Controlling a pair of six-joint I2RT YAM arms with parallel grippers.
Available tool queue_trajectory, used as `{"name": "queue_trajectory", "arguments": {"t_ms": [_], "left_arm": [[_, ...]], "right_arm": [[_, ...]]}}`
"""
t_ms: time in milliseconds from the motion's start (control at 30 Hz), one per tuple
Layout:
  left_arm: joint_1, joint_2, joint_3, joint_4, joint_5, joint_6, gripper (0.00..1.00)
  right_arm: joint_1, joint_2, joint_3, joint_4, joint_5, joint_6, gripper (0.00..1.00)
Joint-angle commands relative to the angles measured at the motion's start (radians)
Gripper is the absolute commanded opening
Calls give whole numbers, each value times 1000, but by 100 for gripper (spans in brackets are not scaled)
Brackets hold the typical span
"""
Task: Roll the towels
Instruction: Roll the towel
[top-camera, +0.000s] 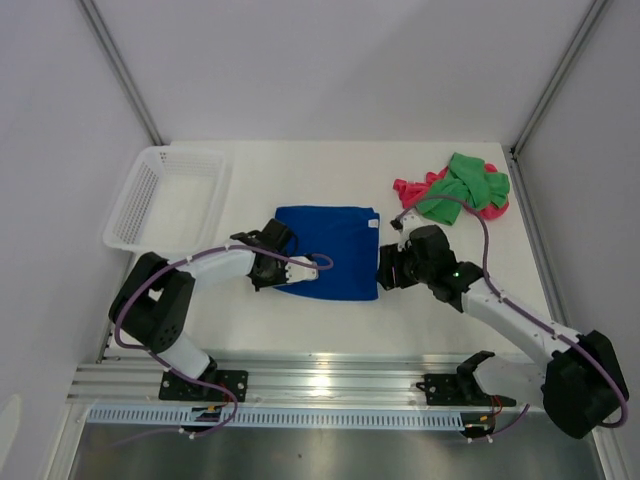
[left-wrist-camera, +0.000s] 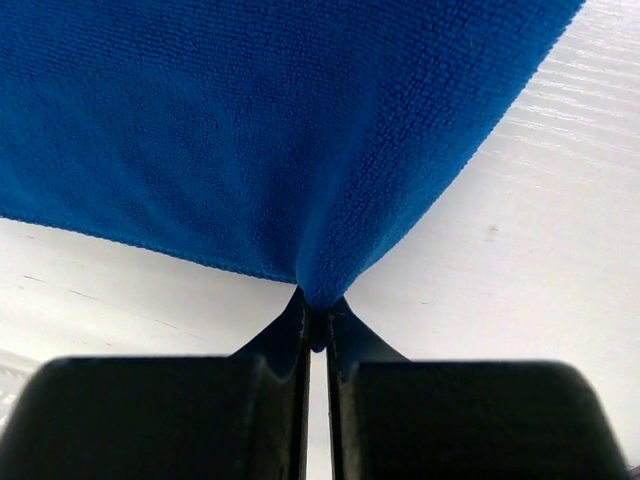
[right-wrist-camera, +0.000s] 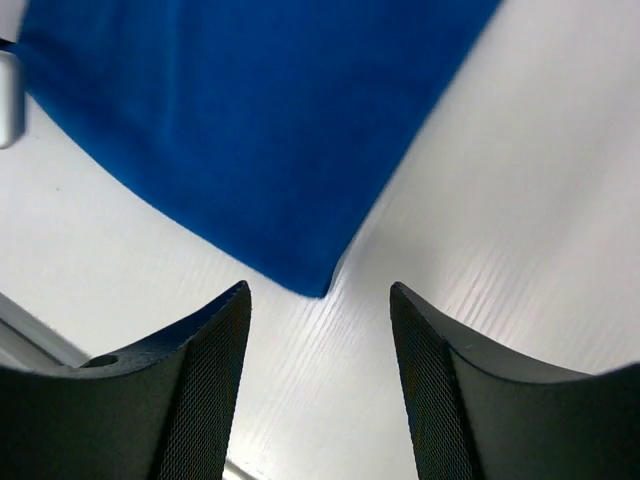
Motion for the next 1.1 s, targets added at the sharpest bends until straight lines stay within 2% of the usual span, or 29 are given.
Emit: {"name": "queue_trajectory", "arguments": {"t_ms": [0,33,100,133,167,233,300,467,767,867,900,967,1000,1067], "left_arm": [[-3,-7,13,-40,62,-20,5],[-2,-4,30,-47,69,-26,5],[0,-2,39,-59,77,-31,6],[0,-4,41,-60,79,-33,6],[1,-10,44,-59,82,-34,6],[1,-11,44,-70,99,-37,6],[1,-13,52,-80,114,-43,7],[1,-14,33,-73,123,-42,8],[1,-13,19,-73,106,-36,10],[1,-13,24,-80,108,-39,10],[3,-14,27,-82,109,-39,10],[5,-22,27,-91,116,-42,9],[6,-28,29,-96,120,-43,8],[12,-37,27,-119,131,-53,4]], "right_arm": [[13,-24,37,86,-11,-265,61],[28,-13,43,94,-23,-317,61],[39,22,45,77,-71,-524,61],[43,37,39,65,-133,-594,62],[46,68,34,35,-169,-730,62],[63,103,37,-21,-265,-866,65],[88,157,36,-45,-275,-978,65],[138,217,-3,85,-191,-1024,65],[166,333,8,90,-112,-1061,62],[166,359,13,74,-99,-1060,53],[168,364,14,70,-96,-1061,41],[168,370,20,60,-85,-1058,28],[168,370,25,38,-83,-1060,18],[172,366,40,4,-98,-1060,11]]}}
